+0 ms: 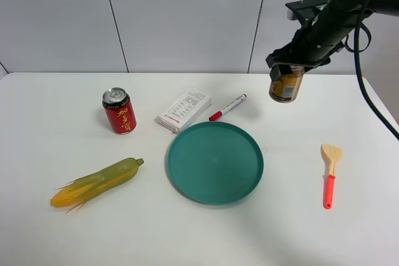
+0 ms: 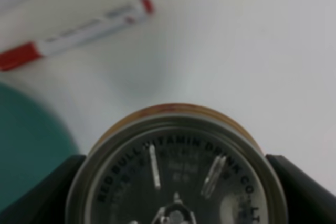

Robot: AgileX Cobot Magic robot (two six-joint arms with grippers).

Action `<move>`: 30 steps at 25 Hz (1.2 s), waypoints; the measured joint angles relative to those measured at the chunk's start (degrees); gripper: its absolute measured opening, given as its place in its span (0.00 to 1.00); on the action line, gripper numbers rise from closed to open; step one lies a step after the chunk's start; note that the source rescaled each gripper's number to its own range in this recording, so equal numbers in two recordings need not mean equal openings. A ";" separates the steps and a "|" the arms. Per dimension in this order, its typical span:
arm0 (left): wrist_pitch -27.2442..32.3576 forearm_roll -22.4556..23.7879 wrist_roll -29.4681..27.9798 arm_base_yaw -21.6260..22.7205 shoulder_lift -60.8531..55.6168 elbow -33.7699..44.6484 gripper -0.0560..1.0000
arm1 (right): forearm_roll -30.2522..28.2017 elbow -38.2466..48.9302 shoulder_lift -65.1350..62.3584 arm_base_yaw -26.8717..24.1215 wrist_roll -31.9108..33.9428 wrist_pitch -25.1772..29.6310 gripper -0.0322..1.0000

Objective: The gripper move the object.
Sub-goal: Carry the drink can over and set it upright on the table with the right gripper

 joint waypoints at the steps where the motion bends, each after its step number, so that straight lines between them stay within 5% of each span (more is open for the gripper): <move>1: 0.00 0.00 0.00 0.00 0.00 0.00 1.00 | 0.00 0.00 -0.62 1.23 -0.48 0.00 0.03; 17: 0.00 0.00 0.00 0.00 0.00 0.00 1.00 | -3.12 0.00 -1.15 25.69 -5.16 -2.55 0.03; 30: 0.00 0.00 0.00 0.00 0.00 0.00 1.00 | -3.18 0.05 5.61 30.02 -5.34 -7.20 0.03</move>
